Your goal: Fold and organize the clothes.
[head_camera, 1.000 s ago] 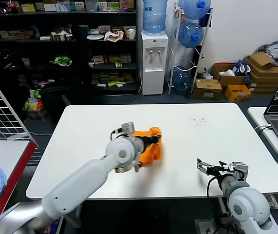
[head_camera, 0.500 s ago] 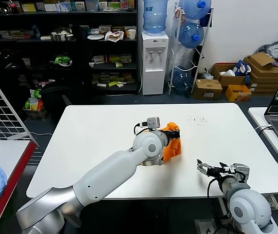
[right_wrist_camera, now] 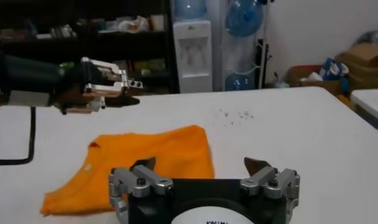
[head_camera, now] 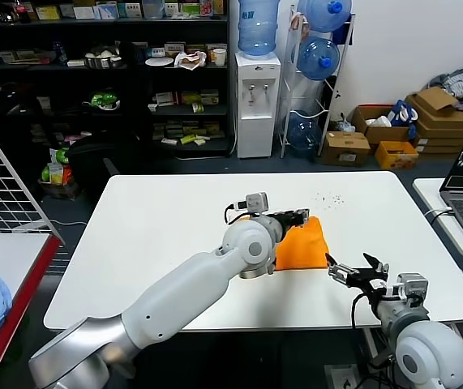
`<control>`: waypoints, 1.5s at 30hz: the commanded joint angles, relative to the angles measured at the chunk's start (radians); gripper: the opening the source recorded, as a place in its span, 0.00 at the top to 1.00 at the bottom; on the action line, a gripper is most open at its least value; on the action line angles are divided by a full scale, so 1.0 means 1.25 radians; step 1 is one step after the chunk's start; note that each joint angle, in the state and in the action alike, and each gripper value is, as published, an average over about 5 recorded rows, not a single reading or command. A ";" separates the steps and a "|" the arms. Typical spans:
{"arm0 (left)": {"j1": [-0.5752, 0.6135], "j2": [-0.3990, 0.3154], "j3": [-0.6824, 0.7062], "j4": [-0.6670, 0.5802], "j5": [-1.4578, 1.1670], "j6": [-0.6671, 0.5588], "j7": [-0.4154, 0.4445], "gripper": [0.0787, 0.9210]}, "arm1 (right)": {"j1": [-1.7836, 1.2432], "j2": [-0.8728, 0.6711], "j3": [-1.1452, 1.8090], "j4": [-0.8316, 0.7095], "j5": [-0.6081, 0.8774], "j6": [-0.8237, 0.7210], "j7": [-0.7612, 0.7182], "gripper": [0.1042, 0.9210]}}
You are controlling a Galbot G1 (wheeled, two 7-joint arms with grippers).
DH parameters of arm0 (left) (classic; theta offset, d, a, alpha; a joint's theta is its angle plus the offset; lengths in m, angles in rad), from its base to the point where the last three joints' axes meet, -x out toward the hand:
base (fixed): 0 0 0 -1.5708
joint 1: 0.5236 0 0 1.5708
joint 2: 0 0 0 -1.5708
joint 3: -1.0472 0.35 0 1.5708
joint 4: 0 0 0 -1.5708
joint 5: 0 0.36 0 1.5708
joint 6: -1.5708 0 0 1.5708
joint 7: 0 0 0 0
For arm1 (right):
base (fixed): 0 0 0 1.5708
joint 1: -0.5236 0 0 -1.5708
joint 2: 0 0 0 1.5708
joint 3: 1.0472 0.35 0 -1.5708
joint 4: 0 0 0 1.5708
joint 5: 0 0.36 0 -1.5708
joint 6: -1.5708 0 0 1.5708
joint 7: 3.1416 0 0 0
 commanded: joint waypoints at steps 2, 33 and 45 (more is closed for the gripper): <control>0.248 0.249 -0.203 -0.259 0.199 -0.019 0.156 0.44 | -0.025 -0.008 0.021 -0.029 -0.119 0.219 -0.153 0.00; 1.064 0.047 -0.841 -0.353 0.931 -0.588 0.689 0.00 | -0.157 0.243 0.149 -0.181 -0.363 0.590 -0.296 0.00; 1.093 -0.037 -0.841 -0.331 1.004 -0.658 0.705 0.00 | -0.159 0.291 0.163 -0.199 -0.408 0.645 -0.329 0.00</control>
